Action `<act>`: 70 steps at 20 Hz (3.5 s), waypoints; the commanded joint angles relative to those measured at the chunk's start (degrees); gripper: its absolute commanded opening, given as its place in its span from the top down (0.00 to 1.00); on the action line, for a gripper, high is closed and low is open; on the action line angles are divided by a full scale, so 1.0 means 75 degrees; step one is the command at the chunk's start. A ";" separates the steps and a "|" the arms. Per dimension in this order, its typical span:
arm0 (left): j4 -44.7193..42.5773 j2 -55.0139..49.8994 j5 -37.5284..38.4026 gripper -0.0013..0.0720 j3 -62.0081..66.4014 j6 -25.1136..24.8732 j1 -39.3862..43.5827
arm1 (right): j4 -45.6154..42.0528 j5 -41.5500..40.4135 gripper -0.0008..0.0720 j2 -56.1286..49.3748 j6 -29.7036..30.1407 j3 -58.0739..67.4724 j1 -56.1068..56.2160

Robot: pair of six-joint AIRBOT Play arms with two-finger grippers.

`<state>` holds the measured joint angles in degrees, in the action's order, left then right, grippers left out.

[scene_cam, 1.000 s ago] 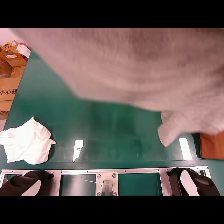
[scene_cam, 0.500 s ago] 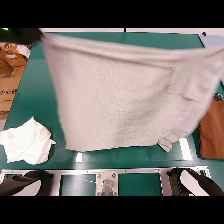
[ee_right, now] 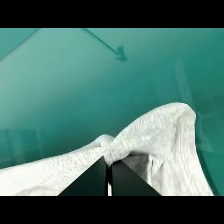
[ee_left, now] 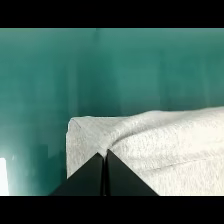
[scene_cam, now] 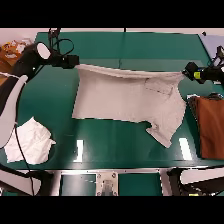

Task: Fold the shirts.

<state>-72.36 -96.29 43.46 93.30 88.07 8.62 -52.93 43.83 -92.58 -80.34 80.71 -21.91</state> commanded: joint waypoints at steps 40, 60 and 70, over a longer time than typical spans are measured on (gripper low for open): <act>-0.0291 0.0848 0.5348 0.95 -0.0708 -0.0012 -0.0032 | -0.2736 0.4727 0.43 0.4374 -0.2066 -0.5415 -0.1970; 0.3573 0.2323 -0.2349 0.07 -0.7163 0.0851 0.1332 | 0.0172 0.2337 0.48 0.4150 -0.0052 -0.7090 -0.1947; 0.3442 0.2285 -0.2142 0.95 -0.6668 -0.0023 0.1335 | -0.0723 0.3759 0.39 0.4147 -0.1058 -0.6097 -0.2812</act>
<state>-46.52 -79.24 25.04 41.69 90.45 18.57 -55.44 68.97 -61.43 -85.23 32.64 -41.28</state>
